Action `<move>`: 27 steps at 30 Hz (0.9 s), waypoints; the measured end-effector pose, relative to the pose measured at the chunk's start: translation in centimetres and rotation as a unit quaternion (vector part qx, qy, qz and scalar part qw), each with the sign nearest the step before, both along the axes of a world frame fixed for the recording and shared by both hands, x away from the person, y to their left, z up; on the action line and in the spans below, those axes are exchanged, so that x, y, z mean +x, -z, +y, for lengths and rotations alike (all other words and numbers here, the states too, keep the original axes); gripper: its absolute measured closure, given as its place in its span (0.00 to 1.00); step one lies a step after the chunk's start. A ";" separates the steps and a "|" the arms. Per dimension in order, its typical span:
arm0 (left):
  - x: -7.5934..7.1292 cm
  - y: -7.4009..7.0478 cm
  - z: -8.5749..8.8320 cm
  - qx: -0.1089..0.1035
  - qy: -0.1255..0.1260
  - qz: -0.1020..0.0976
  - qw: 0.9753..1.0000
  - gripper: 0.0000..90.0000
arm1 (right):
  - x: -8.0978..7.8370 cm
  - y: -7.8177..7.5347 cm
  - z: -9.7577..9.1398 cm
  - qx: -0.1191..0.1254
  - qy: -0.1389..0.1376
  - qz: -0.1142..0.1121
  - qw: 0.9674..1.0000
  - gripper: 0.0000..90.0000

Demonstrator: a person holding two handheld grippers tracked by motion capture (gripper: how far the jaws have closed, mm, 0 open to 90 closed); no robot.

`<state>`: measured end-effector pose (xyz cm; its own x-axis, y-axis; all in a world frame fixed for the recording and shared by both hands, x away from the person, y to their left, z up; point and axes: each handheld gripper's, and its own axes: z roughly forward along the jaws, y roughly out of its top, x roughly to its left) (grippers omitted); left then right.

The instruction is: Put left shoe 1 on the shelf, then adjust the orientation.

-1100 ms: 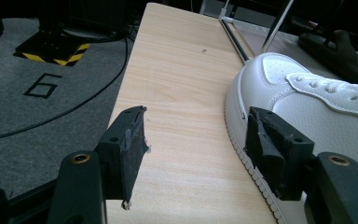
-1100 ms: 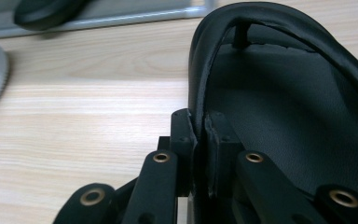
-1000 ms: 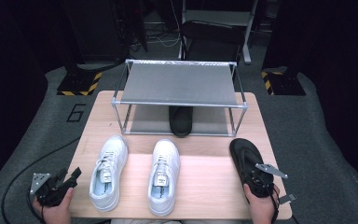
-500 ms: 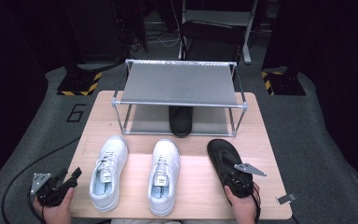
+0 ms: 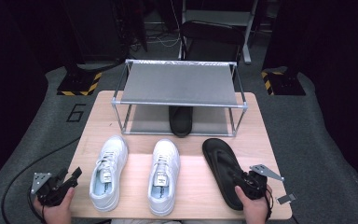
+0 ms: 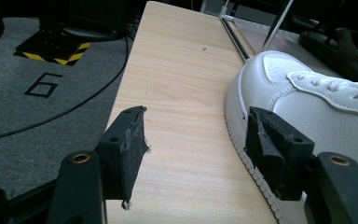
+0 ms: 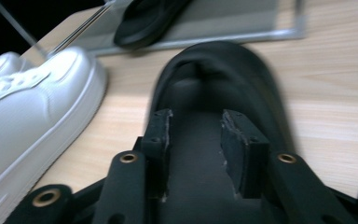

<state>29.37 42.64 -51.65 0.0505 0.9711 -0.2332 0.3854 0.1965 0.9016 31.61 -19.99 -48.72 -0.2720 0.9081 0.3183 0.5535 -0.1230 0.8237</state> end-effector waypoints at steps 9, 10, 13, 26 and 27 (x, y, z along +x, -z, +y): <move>0.1 0.0 0.1 -0.002 0.002 0.001 1.000 0.42 | 0.7 1.0 -3.0 -0.030 0.055 0.021 0.998 0.57; 0.2 0.1 0.0 -0.002 -0.002 -0.009 1.000 0.42 | 0.8 1.2 -3.1 -0.024 0.052 0.029 0.998 0.57; 0.1 0.0 0.1 -0.001 0.003 0.003 1.000 0.42 | 1.3 2.1 -3.3 -0.001 0.041 0.042 0.998 0.58; 0.2 0.2 0.0 -0.001 -0.001 0.002 1.000 0.42 | 1.6 2.4 -2.6 0.016 0.020 0.045 0.999 0.75; 0.2 0.2 0.0 -0.001 -0.002 0.001 1.000 0.42 | 1.6 2.4 -2.4 0.014 0.019 0.045 0.999 0.75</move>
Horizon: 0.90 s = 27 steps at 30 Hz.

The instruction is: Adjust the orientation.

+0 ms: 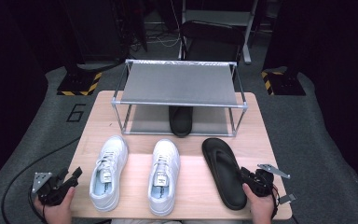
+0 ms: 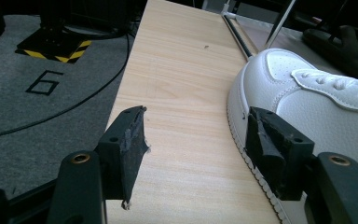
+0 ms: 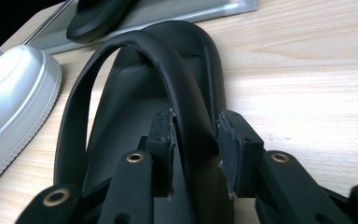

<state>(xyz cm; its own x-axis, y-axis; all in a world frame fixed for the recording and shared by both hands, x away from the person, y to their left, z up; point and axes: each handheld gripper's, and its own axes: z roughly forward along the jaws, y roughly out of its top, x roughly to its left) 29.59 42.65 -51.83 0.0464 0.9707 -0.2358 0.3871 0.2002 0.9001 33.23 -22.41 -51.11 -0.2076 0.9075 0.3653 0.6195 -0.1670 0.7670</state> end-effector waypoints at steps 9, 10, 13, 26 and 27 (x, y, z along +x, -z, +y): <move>-0.1 -0.1 0.0 0.001 0.000 0.001 1.000 0.42 | 0.2 0.0 1.4 0.000 -0.024 -0.003 1.000 0.74; -0.1 -0.1 0.0 0.001 0.000 0.000 1.000 0.42 | 0.2 0.0 1.4 0.002 -0.025 -0.002 1.000 0.73; 0.0 -0.1 0.0 0.001 0.000 0.000 1.000 0.42 | 0.3 0.2 1.0 0.012 -0.028 0.006 1.000 0.69; -0.1 -0.1 0.1 0.001 0.002 0.000 1.000 0.42 | 0.5 1.2 0.6 0.029 -0.042 0.040 0.998 0.57; -0.1 -0.2 0.1 0.001 0.004 0.002 1.000 0.42 | 0.6 1.3 0.7 0.030 -0.043 0.040 0.998 0.57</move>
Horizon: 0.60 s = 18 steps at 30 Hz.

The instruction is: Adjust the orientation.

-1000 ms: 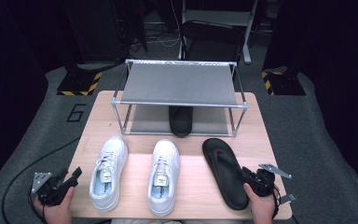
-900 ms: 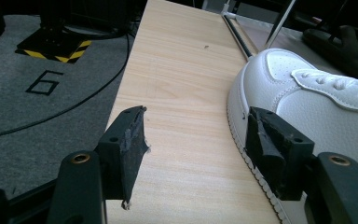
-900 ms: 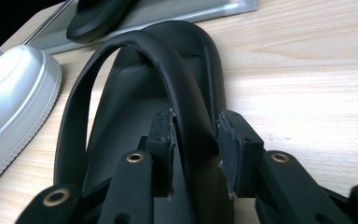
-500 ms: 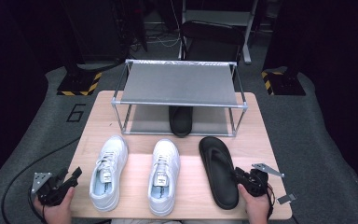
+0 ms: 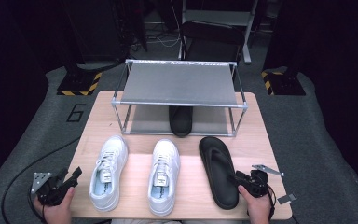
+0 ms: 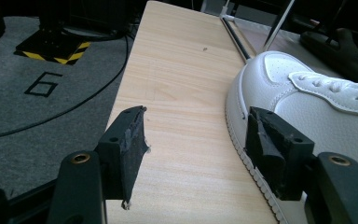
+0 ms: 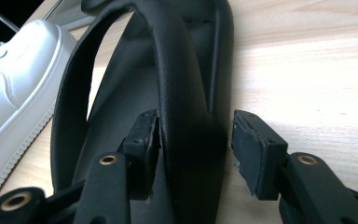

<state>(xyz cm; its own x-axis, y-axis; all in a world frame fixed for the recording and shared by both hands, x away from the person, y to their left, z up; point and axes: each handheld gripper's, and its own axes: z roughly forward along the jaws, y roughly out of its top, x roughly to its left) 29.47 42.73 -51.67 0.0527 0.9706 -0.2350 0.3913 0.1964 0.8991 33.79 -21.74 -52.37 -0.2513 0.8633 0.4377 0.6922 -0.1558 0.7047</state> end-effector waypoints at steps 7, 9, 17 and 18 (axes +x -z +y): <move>0.0 0.0 0.0 0.001 -0.001 0.000 1.000 0.42 | 0.2 0.3 0.1 0.012 -0.010 0.021 1.000 0.53; 0.0 0.0 0.0 -0.001 -0.003 -0.004 1.000 0.42 | 0.2 0.4 0.0 0.009 -0.012 0.017 1.000 0.53; 0.0 0.0 0.0 -0.001 -0.003 -0.003 1.000 0.42 | 0.3 0.4 -0.3 0.023 -0.012 0.029 0.999 0.57; 0.0 0.0 0.0 0.000 -0.001 -0.001 1.000 0.42 | 0.3 0.4 -0.4 0.024 -0.015 0.027 0.999 0.58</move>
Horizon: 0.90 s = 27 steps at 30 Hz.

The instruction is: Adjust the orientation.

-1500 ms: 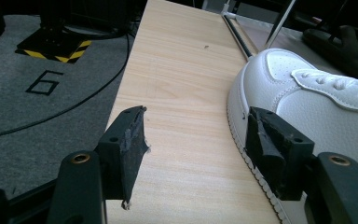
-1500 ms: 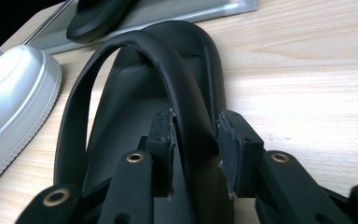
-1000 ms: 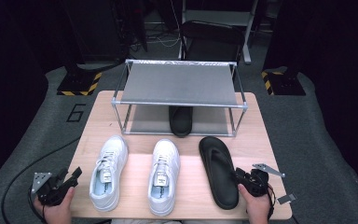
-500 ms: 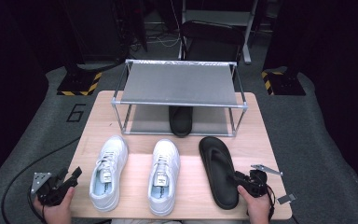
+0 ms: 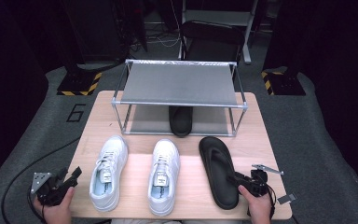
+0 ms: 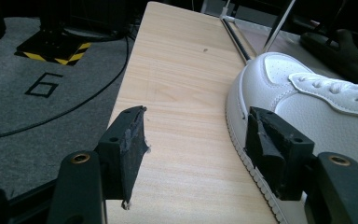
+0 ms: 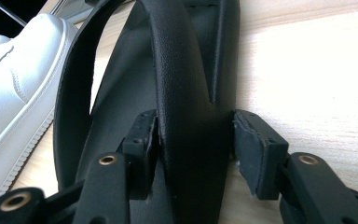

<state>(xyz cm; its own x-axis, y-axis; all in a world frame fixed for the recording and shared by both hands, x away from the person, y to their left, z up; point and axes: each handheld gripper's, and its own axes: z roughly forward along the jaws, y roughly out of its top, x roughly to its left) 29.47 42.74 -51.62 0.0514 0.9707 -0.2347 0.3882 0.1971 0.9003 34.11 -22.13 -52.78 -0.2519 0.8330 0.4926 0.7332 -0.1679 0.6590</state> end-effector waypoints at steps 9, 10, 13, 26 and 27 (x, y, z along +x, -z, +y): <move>0.0 0.0 0.0 0.000 -0.002 -0.001 1.000 0.42 | 0.0 0.0 -0.3 0.008 0.001 0.011 1.000 0.62; 0.0 0.0 0.0 -0.001 -0.002 0.000 1.000 0.42 | 0.0 0.0 -0.3 0.007 0.002 0.010 1.000 0.62; 0.0 0.0 0.0 0.000 -0.002 -0.001 1.000 0.42 | -0.1 0.0 -0.3 0.012 0.003 0.013 1.000 0.61; 0.1 0.0 0.1 -0.005 -0.005 -0.007 1.000 0.42 | -1.1 -0.3 -0.2 0.009 0.000 0.025 1.000 0.58; 0.2 0.0 0.0 -0.005 -0.007 -0.008 1.000 0.42 | -1.2 -0.3 -0.2 0.010 -0.001 0.025 1.000 0.58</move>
